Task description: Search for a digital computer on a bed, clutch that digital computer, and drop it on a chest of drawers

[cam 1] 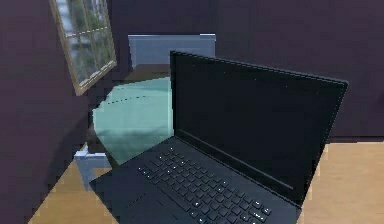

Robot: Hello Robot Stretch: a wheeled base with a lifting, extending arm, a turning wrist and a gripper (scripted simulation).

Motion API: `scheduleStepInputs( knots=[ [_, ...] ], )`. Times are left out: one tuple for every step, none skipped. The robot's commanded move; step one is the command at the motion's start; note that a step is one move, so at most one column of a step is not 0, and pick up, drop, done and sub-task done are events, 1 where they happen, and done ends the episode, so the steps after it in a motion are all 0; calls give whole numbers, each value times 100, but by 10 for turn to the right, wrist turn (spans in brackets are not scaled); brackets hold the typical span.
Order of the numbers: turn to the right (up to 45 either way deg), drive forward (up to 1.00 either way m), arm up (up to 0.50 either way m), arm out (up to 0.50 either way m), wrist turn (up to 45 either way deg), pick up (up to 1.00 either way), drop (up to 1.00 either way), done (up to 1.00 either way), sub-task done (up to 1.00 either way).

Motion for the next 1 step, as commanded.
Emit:
scheduleStepInputs(
  knots=[
    [-30, 0, 0, 0, 0, 0, 0, 0, 0]
  ],
)
